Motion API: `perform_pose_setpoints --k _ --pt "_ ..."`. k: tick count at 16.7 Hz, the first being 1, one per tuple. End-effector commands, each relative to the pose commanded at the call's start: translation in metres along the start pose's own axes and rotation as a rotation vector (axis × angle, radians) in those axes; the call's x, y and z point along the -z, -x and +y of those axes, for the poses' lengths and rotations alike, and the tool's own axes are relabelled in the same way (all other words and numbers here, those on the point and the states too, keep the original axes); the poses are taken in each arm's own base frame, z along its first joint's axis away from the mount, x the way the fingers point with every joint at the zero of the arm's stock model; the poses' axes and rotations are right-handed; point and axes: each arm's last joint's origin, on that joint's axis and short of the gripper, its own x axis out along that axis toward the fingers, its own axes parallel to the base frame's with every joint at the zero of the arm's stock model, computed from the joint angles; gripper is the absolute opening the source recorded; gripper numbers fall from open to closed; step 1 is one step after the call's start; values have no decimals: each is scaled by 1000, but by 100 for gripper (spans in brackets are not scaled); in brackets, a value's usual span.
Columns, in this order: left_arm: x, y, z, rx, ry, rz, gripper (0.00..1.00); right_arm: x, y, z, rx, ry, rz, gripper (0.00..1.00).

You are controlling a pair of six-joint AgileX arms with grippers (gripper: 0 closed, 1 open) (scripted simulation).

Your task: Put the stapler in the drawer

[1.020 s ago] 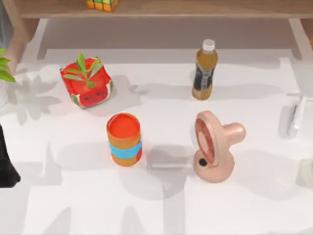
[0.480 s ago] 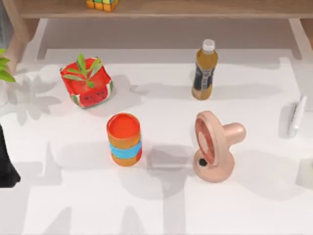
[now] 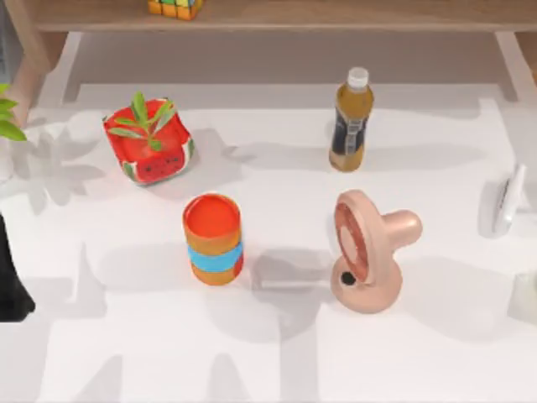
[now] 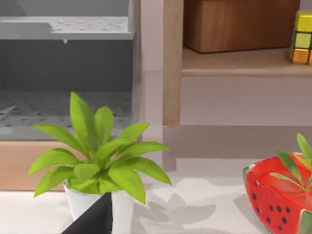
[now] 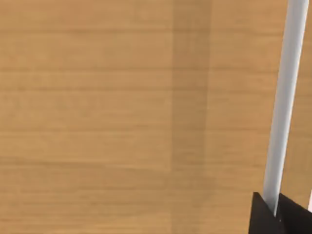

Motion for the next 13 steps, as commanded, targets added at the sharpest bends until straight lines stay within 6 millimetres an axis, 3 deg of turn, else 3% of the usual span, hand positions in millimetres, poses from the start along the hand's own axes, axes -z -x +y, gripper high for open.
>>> perform_pose_setpoints --k 1,13 --pt "0 0 0 0 0 0 100 0 0 0 0 0 0 0" --pt "0 0 0 0 0 0 100 0 0 0 0 0 0 90"
